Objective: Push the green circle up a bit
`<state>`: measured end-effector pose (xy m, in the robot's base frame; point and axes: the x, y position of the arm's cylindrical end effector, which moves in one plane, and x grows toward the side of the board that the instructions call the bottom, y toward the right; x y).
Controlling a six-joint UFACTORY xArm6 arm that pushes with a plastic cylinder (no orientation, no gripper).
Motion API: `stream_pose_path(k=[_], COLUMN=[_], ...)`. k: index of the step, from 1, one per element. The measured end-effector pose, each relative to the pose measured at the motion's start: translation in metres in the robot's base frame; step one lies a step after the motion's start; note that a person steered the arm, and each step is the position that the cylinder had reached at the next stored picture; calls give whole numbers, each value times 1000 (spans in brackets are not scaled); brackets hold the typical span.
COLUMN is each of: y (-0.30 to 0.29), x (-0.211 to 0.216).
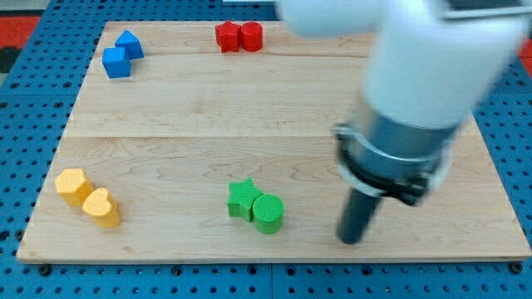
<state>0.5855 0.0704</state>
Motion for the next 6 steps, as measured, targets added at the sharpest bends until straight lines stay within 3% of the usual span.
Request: stream_pose_path(k=[1, 2, 4, 5, 6], y=[-56, 0, -107, -101, -165], x=[-28, -4, 21, 22, 10])
